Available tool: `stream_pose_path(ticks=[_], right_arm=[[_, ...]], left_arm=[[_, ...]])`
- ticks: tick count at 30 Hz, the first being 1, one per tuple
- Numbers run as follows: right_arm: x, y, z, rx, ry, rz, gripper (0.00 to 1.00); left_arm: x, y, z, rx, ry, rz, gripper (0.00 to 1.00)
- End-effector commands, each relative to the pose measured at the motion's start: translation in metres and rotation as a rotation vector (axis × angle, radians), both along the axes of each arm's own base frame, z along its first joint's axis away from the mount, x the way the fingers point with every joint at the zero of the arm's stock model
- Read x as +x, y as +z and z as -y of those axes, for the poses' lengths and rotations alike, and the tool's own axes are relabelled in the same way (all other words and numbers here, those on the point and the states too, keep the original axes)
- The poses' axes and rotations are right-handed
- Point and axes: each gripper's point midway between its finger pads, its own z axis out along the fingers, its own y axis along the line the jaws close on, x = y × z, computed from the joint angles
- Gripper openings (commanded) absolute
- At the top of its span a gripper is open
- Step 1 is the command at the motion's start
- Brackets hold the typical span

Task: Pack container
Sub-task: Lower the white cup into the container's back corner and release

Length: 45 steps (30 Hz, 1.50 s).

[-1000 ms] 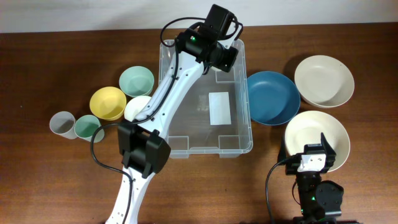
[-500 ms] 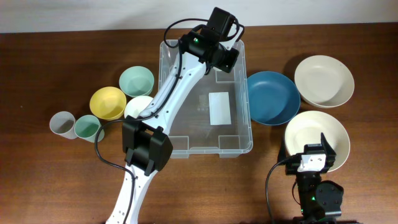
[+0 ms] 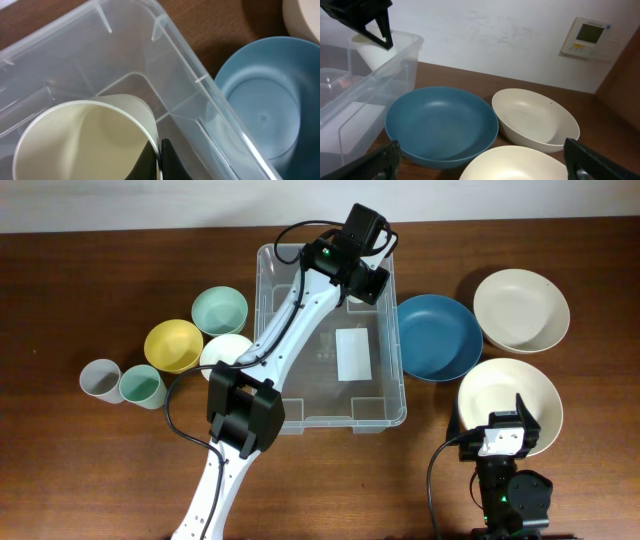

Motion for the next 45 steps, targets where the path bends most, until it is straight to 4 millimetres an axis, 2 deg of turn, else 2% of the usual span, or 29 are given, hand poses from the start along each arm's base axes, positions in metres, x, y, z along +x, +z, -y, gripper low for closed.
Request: stream_pose_path(ticks=[1,19,24,26,33,38,45], right_arm=[[0.0,-0.003,0.004,-0.004,-0.023,-0.005,0.99],[0.0,-0.003,0.004,-0.005,-0.023,-0.005,0.99],[0.0,-0.003,0.004,-0.005,-0.023,-0.005,0.99],[0.0,-0.003,0.004,-0.004,-0.023,-0.005,0.99],[0.0,-0.003,0.004,-0.004,-0.023,-0.005,0.99],[0.0,-0.003,0.004,-0.004,-0.023,-0.005,0.99],[0.0,-0.003,0.004,-0.005,-0.023,-0.005,0.99]], left_arm=[[0.001,0.0,0.003,0.007,-0.021,0.019,0.01],[0.004,-0.007,0.007,0.005,-0.025,0.022,0.01],[0.004,-0.007,0.007,0.005,-0.025,0.022,0.1],[0.004,-0.007,0.007,0.006,-0.025,0.021,0.1],[0.0,-0.026,0.006,0.027,-0.026,-0.012,0.04],[0.0,-0.043,0.005,0.044,-0.025,-0.036,0.03],[0.011,-0.031,0.0,0.066,0.009,0.022,0.03]])
